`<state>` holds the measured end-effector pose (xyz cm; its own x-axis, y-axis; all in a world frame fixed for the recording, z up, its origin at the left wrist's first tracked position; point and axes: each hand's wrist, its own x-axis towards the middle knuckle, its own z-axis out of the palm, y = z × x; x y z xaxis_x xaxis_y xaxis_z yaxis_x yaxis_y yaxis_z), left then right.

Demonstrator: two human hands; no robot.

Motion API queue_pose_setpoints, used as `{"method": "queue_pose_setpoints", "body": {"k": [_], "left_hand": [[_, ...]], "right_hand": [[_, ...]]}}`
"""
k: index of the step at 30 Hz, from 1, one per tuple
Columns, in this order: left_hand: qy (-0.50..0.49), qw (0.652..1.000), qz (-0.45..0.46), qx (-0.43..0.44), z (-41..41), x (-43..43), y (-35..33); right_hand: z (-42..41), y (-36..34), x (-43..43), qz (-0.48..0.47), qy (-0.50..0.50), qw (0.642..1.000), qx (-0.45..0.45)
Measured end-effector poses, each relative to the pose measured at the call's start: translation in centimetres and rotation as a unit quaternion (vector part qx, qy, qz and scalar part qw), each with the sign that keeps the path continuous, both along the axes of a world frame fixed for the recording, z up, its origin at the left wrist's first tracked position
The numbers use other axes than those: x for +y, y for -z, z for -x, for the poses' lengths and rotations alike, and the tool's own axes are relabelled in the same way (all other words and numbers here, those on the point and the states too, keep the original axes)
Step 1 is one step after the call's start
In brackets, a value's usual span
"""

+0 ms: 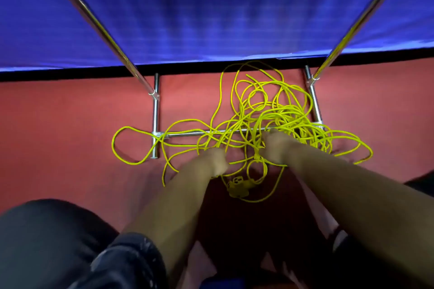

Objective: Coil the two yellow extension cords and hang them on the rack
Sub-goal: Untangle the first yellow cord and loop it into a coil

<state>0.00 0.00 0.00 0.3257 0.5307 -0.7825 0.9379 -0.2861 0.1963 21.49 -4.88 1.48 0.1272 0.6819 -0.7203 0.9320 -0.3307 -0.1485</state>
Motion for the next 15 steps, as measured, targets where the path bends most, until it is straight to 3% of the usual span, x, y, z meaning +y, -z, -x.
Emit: {"method": "queue_pose_setpoints", "body": {"k": [3,8,15], "left_hand": [[0.0,1.0,0.007,0.008,-0.7,-0.7,2.5],[0.009,0.998,0.042,-0.056,-3.0,-4.4,4.1],[-0.038,0.998,0.009,-0.046,-4.6,-6.9,5.5]], "right_hand": [[0.7,2.2,-0.9,0.041,-0.014,0.999,-0.009],[1.4,7.7,-4.0,0.078,-0.057,0.995,-0.019],[1.0,5.5,-5.2,0.053,-0.024,0.997,0.047]]}}
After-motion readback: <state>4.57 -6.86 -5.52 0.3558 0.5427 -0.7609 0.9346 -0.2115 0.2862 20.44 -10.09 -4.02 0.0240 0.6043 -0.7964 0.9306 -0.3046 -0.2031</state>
